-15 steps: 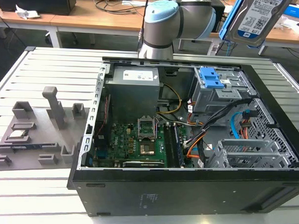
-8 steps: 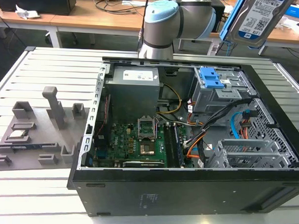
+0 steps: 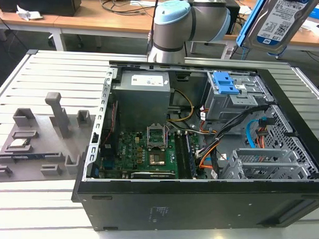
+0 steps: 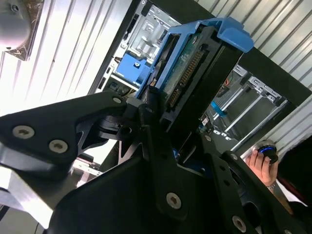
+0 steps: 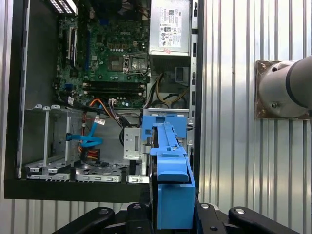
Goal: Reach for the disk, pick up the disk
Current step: 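Pick up the disk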
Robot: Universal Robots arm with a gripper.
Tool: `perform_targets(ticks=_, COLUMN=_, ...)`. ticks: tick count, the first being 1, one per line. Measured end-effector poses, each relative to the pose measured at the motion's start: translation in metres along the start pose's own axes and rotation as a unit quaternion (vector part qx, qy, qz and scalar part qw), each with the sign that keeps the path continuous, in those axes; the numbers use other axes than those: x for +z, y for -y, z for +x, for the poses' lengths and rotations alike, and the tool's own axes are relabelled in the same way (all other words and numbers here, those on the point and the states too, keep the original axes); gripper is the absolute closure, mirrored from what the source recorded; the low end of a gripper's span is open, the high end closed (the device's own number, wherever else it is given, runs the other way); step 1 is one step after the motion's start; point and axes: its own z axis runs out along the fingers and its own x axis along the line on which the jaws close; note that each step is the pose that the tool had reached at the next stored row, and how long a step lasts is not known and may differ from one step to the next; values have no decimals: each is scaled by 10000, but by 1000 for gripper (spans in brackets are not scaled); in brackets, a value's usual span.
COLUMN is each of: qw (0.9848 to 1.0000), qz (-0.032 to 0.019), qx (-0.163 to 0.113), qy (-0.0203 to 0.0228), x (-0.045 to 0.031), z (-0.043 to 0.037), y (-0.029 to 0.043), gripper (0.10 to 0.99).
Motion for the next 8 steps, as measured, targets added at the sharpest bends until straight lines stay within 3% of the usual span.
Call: perform_targets(ticks=8, qw=10000, qz=0, qx=0, qy=0, x=2, z=131, y=-3, gripper=725)
